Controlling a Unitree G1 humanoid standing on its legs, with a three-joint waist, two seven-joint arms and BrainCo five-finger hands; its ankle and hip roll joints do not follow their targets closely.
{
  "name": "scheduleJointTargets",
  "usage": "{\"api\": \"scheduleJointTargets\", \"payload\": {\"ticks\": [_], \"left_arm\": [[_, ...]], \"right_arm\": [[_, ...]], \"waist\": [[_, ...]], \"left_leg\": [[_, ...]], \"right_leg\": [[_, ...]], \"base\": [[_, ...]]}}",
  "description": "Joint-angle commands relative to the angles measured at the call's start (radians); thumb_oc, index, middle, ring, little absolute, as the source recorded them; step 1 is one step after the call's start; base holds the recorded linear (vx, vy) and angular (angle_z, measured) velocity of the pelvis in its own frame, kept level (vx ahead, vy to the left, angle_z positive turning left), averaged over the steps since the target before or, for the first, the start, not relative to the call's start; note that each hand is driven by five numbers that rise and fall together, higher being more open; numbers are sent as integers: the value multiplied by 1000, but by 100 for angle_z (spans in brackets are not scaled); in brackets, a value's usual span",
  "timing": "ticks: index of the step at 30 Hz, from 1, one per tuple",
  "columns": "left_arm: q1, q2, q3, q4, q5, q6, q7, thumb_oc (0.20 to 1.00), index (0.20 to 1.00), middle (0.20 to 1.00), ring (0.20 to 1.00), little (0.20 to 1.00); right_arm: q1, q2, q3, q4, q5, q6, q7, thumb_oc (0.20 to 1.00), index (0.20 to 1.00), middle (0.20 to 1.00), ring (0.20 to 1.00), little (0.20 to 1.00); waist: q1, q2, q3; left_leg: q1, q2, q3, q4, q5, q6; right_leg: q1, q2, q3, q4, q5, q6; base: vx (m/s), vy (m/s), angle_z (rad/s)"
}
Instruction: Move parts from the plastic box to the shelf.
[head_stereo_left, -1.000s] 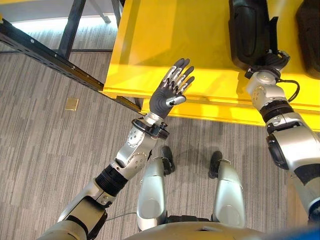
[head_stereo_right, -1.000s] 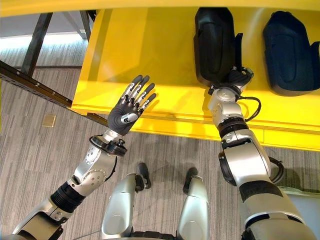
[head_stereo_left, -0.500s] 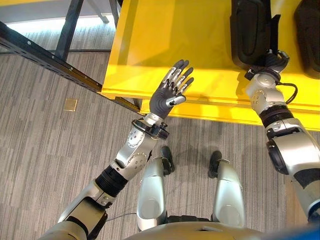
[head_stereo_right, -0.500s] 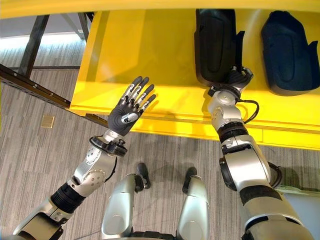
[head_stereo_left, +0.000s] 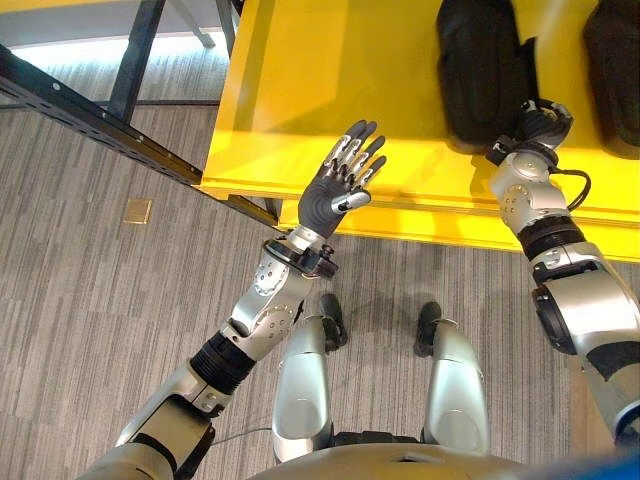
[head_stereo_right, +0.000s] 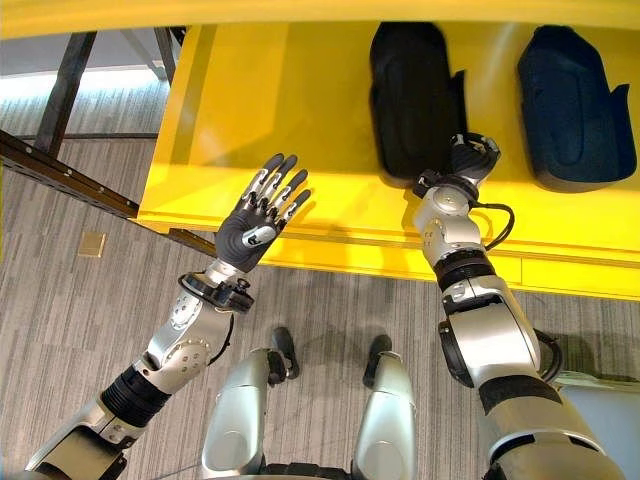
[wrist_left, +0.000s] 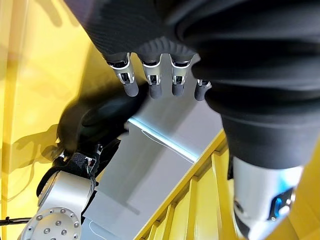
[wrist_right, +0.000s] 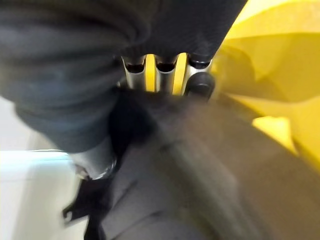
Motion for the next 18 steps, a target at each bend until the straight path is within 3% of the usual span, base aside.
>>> {"api": "scheduleJointTargets", "payload": {"ticks": [1, 11, 18], "left_arm": [[-8, -23, 38, -157, 20, -27, -9, 1000, 1000, 1000, 1000, 1000], [-7, -29, 40, -155, 27, -27, -10, 1000, 1000, 1000, 1000, 1000], [6, -28, 51, -158, 22, -27, -20, 1000, 1000, 1000, 1000, 1000]], "right_arm": [[118, 169, -8, 51, 152, 98, 48, 1000, 1000, 1000, 1000, 1000], [148, 194, -11, 44, 213, 96, 66, 1000, 1000, 1000, 1000, 1000], [195, 214, 14, 6, 200, 100, 81, 1000, 1000, 1000, 1000, 1000]], "waist": [[22, 34, 62], [18, 32, 62], [15, 27, 62]], "left_leg": [[65, -43, 14, -56, -17, 10], [72, -47, 15, -65, -14, 13], [106, -61, 6, -134, 18, 8]], "right_leg": [[15, -7, -66, 111, -44, 11], [21, 3, -59, 100, -40, 11], [51, 24, -44, 29, -10, 22]], "base": [[0, 0, 0], [0, 1, 0], [2, -3, -2]]}}
